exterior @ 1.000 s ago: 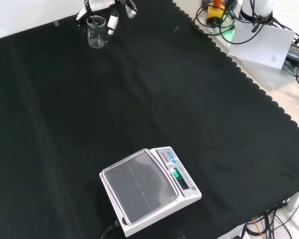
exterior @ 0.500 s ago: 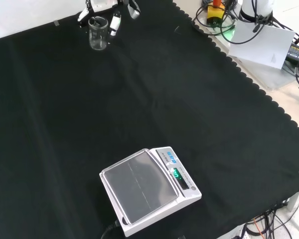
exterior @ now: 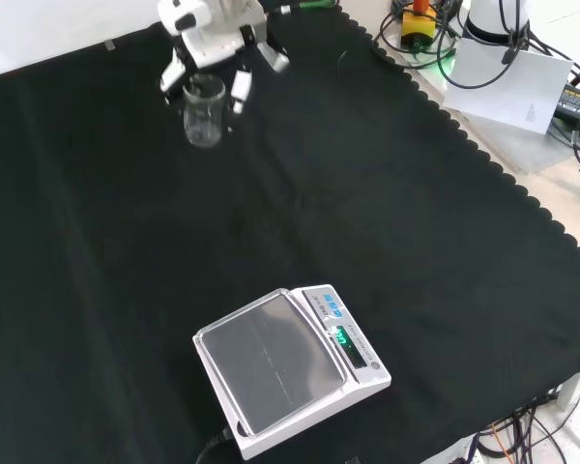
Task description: Put the beaker on the electronic balance.
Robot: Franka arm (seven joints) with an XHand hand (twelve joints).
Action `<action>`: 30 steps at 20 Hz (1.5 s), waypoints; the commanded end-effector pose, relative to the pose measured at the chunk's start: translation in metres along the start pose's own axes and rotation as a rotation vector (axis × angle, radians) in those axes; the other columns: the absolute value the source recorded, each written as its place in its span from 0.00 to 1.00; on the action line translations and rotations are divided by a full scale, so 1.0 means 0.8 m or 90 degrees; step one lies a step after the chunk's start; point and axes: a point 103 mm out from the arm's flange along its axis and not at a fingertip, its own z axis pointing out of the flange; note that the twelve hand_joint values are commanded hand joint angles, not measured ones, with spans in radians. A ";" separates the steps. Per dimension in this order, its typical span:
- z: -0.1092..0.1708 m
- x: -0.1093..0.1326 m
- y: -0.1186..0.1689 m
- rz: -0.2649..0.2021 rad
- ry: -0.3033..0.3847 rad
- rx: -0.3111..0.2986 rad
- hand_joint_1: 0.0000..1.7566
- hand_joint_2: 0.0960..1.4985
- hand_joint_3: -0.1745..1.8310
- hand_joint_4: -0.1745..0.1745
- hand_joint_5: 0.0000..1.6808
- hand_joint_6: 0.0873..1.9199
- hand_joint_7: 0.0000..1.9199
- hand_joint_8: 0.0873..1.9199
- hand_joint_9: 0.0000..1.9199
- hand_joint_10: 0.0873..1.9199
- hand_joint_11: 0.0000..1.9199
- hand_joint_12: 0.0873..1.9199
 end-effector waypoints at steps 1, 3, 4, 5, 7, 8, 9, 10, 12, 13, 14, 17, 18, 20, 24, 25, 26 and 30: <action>-0.001 0.174 0.022 -0.118 -0.016 0.016 0.64 0.60 0.35 0.00 0.50 0.67 0.38 0.69 0.55 0.55 0.61 0.50; 0.002 0.219 0.029 -0.150 -0.021 0.017 0.64 0.60 0.35 0.00 0.50 0.67 0.39 0.69 0.55 0.55 0.61 0.50; 0.004 0.238 0.032 -0.164 -0.021 0.019 0.64 0.60 0.35 0.00 0.50 0.67 0.39 0.69 0.55 0.55 0.61 0.50; 0.006 0.256 0.035 -0.175 -0.023 0.020 0.64 0.60 0.35 0.00 0.50 0.67 0.39 0.69 0.55 0.55 0.61 0.50; 0.010 0.284 0.040 -0.195 -0.023 0.024 0.64 0.59 0.36 0.00 0.51 0.67 0.39 0.69 0.55 0.55 0.61 0.50; 0.013 0.296 0.042 -0.203 -0.023 0.027 0.64 0.59 0.36 0.00 0.51 0.67 0.39 0.69 0.55 0.55 0.61 0.50; 0.016 0.308 0.043 -0.211 -0.024 0.029 0.64 0.59 0.36 0.00 0.51 0.67 0.39 0.69 0.55 0.55 0.61 0.50; 0.018 0.320 0.044 -0.220 -0.024 0.032 0.64 0.59 0.36 0.00 0.51 0.67 0.39 0.69 0.55 0.55 0.61 0.50; 0.023 0.342 0.047 -0.236 -0.025 0.038 0.64 0.58 0.37 0.00 0.51 0.67 0.39 0.69 0.55 0.55 0.61 0.50; 0.026 0.354 0.048 -0.242 -0.026 0.041 0.64 0.58 0.37 0.00 0.51 0.67 0.39 0.69 0.55 0.55 0.61 0.50; 0.028 0.363 0.049 -0.249 -0.027 0.043 0.64 0.58 0.37 0.00 0.51 0.67 0.39 0.69 0.55 0.55 0.61 0.50; 0.035 0.383 0.051 -0.264 -0.030 0.046 0.64 0.58 0.37 0.00 0.51 0.67 0.39 0.70 0.55 0.55 0.61 0.50; 0.037 0.388 0.053 -0.266 -0.029 0.048 0.64 0.58 0.37 0.00 0.51 0.67 0.39 0.70 0.55 0.55 0.61 0.50; 0.041 0.398 0.056 -0.271 -0.029 0.053 0.64 0.58 0.37 0.00 0.51 0.67 0.39 0.70 0.55 0.55 0.61 0.50; 0.051 0.412 0.060 -0.283 -0.031 0.062 0.64 0.58 0.37 0.00 0.51 0.67 0.39 0.70 0.55 0.55 0.61 0.50; 0.053 0.412 0.060 -0.286 -0.031 0.064 0.64 0.58 0.37 0.00 0.51 0.67 0.39 0.70 0.55 0.55 0.61 0.50; 0.056 0.413 0.061 -0.287 -0.031 0.067 0.64 0.58 0.37 0.00 0.51 0.67 0.39 0.70 0.55 0.55 0.61 0.50; 0.069 0.420 0.065 -0.292 -0.037 0.075 0.64 0.58 0.37 0.00 0.51 0.67 0.39 0.70 0.55 0.55 0.61 0.50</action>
